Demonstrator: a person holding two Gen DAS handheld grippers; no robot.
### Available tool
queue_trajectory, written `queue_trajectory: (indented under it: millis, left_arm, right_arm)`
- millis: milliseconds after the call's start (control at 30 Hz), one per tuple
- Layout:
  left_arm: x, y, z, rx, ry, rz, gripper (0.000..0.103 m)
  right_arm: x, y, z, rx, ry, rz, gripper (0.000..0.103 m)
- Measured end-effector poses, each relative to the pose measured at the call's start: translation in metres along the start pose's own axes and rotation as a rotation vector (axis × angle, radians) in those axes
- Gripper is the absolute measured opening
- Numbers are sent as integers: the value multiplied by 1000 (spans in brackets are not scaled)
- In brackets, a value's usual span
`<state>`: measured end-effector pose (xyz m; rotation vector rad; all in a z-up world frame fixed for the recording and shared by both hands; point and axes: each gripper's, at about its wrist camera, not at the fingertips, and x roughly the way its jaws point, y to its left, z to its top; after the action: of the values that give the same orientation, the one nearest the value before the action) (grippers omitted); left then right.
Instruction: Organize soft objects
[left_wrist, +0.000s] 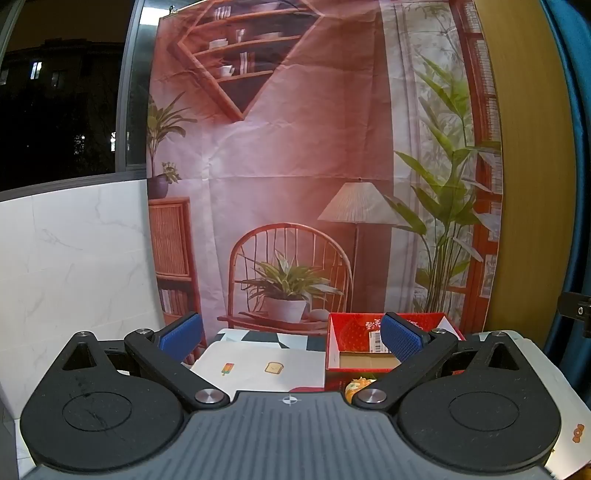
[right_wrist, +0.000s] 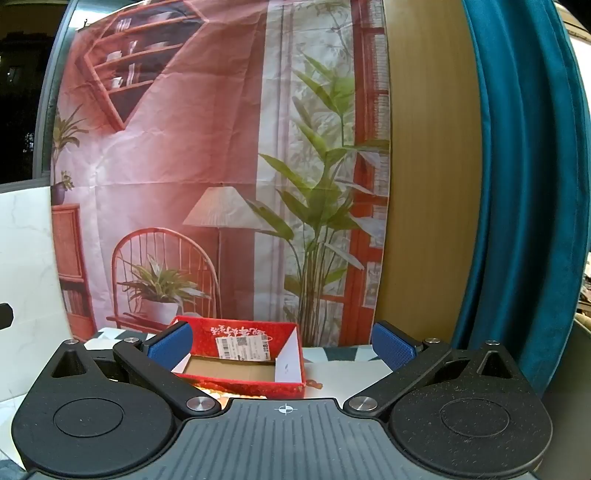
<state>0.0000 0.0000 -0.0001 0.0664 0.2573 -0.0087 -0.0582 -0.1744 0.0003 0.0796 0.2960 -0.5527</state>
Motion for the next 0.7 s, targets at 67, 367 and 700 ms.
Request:
queue_trajectory:
  millis: [67, 367, 700]
  left_arm:
    - [0, 0, 0, 0, 0, 0, 103]
    - [0, 0, -1, -1, 1, 0, 103]
    - [0, 0, -1, 0, 0, 1, 103]
  right_arm:
    - [0, 0, 0, 0, 0, 1, 103]
    - [0, 0, -1, -1, 1, 1, 103]
    - [1, -1, -1, 0, 2, 0, 103]
